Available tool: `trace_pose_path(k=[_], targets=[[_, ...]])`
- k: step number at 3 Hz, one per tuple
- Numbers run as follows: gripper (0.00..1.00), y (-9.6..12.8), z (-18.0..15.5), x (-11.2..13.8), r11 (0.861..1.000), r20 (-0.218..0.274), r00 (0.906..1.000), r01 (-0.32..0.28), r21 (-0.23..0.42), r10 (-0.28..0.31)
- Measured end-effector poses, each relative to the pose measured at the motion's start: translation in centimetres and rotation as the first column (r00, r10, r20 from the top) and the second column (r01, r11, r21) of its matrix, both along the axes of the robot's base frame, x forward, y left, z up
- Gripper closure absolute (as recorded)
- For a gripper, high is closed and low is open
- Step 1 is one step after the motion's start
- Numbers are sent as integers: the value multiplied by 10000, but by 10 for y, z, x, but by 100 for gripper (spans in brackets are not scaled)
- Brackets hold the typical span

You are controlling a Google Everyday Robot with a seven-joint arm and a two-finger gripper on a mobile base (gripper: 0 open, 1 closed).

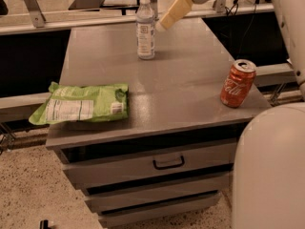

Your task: Move blue plastic bottle near green rice chip bag

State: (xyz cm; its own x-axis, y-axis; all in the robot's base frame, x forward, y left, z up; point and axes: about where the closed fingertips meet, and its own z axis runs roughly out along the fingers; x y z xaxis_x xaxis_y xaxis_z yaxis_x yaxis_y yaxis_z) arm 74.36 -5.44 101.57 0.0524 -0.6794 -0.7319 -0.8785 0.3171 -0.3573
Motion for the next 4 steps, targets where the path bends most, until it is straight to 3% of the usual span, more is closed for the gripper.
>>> trace_pose_path(k=[2, 3, 4], targets=[[0, 22, -33, 50, 9825, -647, 9962, 688, 1730, -583], [0, 36, -44, 56, 9738, -976, 9947, 531, 2212, -320], [16, 48, -52, 58, 9699, -1201, 9928, 291, 2417, 1]])
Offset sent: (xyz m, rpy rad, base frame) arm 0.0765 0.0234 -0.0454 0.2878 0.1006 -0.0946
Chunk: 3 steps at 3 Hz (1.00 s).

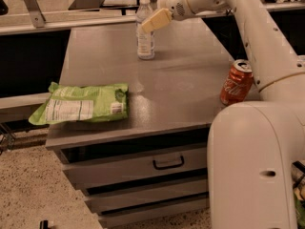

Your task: Move blue plastic bottle near green rice chip bag

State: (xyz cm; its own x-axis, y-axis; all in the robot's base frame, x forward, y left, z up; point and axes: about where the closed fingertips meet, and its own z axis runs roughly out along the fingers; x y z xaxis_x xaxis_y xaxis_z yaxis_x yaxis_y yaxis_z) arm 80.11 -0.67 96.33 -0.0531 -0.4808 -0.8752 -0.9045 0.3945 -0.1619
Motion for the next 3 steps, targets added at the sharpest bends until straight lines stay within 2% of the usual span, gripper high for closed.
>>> trace_pose_path(k=[2, 3], targets=[[63, 15, -1, -6, 9975, 35, 9975, -712, -20, 712], [87, 21, 13, -20, 9917, 236, 9919, -1256, 283, 1250]])
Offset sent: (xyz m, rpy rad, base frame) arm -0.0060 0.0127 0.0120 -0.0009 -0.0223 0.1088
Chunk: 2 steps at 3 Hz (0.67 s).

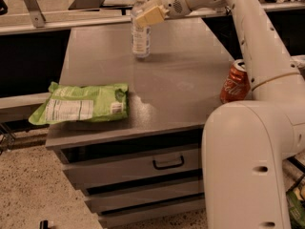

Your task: Move blue plastic bottle near green rice chip bag

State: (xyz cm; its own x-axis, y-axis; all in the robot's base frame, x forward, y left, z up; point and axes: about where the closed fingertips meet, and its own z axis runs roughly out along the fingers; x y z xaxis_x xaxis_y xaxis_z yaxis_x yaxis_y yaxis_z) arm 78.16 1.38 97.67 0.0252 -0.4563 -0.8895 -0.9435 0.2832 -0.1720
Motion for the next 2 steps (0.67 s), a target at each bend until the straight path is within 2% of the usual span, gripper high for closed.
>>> trace_pose_path(k=[1, 2], targets=[[100, 8, 16, -22, 9945, -89, 9973, -717, 761, 726], [100, 37, 19, -64, 9798, -147, 9807, -1938, 490, 1948]])
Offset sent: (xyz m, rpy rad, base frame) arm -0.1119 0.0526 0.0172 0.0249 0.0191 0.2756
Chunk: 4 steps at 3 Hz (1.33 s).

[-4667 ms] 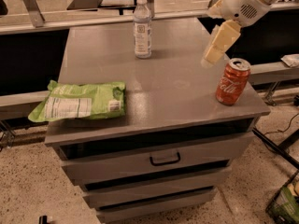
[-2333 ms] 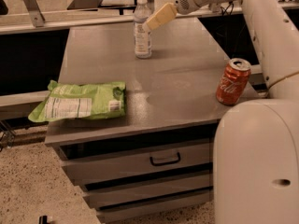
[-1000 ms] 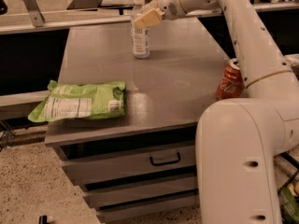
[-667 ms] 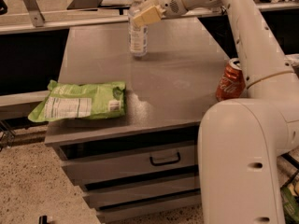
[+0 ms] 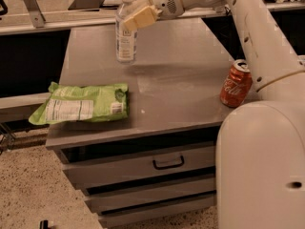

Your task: Move blue plastic bottle near green rice chip bag

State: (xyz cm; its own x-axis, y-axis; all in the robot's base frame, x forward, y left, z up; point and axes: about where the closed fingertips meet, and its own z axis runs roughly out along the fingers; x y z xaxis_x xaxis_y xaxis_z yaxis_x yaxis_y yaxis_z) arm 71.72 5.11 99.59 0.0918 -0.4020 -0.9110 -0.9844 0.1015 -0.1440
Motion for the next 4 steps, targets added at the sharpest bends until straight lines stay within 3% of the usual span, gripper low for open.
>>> trace_pose_path(k=[2, 3, 4], targets=[[100, 33, -27, -42, 9914, -545, 9924, -1137, -651, 1102], [84, 43, -39, -53, 9851, -796, 9860, -1529, -793, 1466], [60, 49, -47, -60, 9794, -934, 9805, -1813, -892, 1730]])
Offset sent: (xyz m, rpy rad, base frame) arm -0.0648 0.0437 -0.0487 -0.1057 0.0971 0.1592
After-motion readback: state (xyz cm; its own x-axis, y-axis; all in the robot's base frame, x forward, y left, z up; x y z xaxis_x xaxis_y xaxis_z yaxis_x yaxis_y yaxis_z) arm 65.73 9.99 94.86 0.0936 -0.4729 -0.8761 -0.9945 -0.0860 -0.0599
